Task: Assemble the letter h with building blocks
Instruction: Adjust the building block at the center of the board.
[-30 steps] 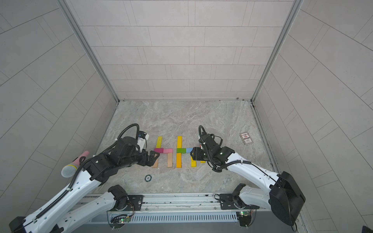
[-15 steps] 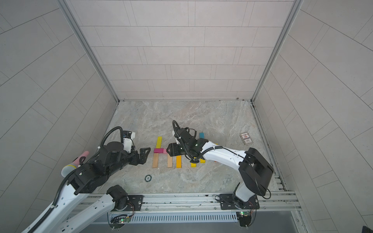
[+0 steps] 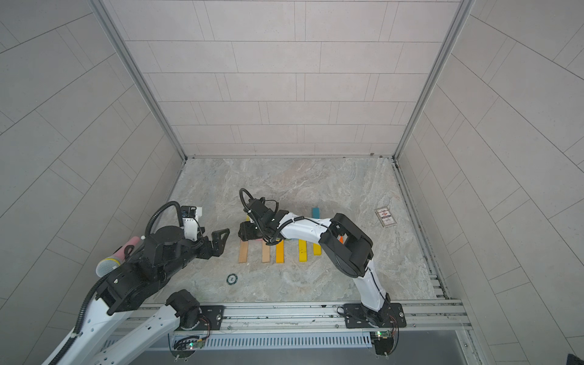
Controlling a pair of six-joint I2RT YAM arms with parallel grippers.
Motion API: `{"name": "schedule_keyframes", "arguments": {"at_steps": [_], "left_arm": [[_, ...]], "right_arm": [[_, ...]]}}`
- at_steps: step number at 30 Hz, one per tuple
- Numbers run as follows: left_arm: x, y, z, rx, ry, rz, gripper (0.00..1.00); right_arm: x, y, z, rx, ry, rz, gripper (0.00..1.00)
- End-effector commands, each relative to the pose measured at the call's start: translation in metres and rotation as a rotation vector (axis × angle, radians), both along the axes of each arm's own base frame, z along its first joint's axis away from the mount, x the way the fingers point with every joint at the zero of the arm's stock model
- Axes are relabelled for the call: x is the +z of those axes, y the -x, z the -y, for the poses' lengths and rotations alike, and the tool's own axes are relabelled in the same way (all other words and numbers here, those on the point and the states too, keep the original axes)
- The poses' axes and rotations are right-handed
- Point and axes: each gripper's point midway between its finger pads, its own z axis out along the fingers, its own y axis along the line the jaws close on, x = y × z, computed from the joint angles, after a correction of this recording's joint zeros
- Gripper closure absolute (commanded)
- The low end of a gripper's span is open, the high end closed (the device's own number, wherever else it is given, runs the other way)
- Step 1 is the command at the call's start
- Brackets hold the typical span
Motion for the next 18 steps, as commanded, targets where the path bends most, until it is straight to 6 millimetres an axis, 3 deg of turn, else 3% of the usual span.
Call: {"name": "schedule_keyframes", "arguments": {"at_steps": [1, 7, 18], "left_arm": [[0.007, -0.002, -0.006, 0.031, 0.000, 0.020, 0.00], [0.006, -0.002, -0.004, 0.023, 0.003, 0.015, 0.00], [0.006, -0.002, -0.002, 0.014, 0.006, 0.010, 0.00]], "right_arm": [[0.000, -0.010, 0.000, -0.013, 0.039, 0.017, 0.41], [-0.015, -0.033, 0.012, -0.079, 0.073, 0.005, 0.40], [-0.032, -0.051, 0.004, -0.084, 0.062, -0.044, 0.39]]}}
